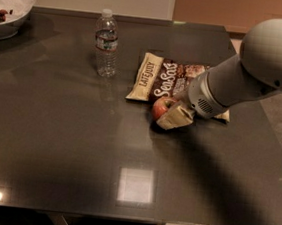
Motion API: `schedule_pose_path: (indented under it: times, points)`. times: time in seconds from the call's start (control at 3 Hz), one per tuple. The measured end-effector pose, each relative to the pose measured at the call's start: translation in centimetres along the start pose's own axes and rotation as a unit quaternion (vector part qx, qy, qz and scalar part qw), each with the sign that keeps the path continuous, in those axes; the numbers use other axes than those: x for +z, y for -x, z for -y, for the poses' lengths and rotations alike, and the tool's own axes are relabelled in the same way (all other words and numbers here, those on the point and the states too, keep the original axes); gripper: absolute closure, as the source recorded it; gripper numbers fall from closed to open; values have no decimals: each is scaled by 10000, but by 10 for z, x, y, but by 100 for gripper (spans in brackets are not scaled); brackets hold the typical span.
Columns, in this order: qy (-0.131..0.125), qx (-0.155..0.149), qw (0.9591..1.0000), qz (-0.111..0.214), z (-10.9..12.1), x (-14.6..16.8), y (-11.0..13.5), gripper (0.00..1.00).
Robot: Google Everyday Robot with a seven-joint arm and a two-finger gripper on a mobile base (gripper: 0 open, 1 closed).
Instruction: Move apple near brown chip bag
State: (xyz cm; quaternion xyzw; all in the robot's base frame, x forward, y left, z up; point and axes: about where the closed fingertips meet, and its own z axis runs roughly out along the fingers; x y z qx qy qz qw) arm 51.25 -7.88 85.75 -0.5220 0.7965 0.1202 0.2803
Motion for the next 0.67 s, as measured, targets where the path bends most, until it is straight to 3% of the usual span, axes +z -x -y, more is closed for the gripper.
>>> schedule_pose_path:
  times: [0.33,0.67]
  points:
    - [4,-13,10000,-2,-1,0,1,0]
    - [4,-13,10000,-2,-1,0,1,0]
